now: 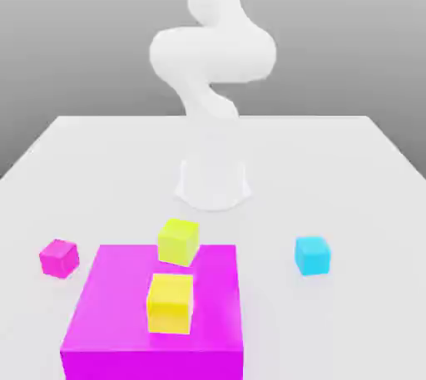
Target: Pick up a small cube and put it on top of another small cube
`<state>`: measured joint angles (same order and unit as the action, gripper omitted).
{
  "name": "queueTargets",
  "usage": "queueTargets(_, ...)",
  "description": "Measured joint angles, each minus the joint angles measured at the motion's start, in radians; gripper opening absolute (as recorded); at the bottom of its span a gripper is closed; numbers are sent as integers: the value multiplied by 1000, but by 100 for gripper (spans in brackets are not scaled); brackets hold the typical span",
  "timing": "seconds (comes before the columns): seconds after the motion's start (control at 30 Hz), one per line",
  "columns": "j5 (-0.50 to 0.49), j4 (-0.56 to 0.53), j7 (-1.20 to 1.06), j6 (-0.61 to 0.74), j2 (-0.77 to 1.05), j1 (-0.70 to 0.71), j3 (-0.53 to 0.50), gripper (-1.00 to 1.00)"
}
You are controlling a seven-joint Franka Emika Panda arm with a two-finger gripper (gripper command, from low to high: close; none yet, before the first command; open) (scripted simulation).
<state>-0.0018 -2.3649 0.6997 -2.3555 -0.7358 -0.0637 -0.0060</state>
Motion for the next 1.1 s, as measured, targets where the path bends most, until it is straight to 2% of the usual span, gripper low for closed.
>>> queueTargets(0.37,-5,-315,-501,-275,327,-309,-23,0)
queueTargets(0.7,3,-592,-949,-516,612,-542,0,0)
queueTargets(1.0,33,-575,-1025,-777,928,-565,16,0)
queueTargets(1.03,34,-570,-1025,-801,957,-568,14,-100)
queueTargets(1.1,34,-570,-1025,-801,957,-568,14,-100)
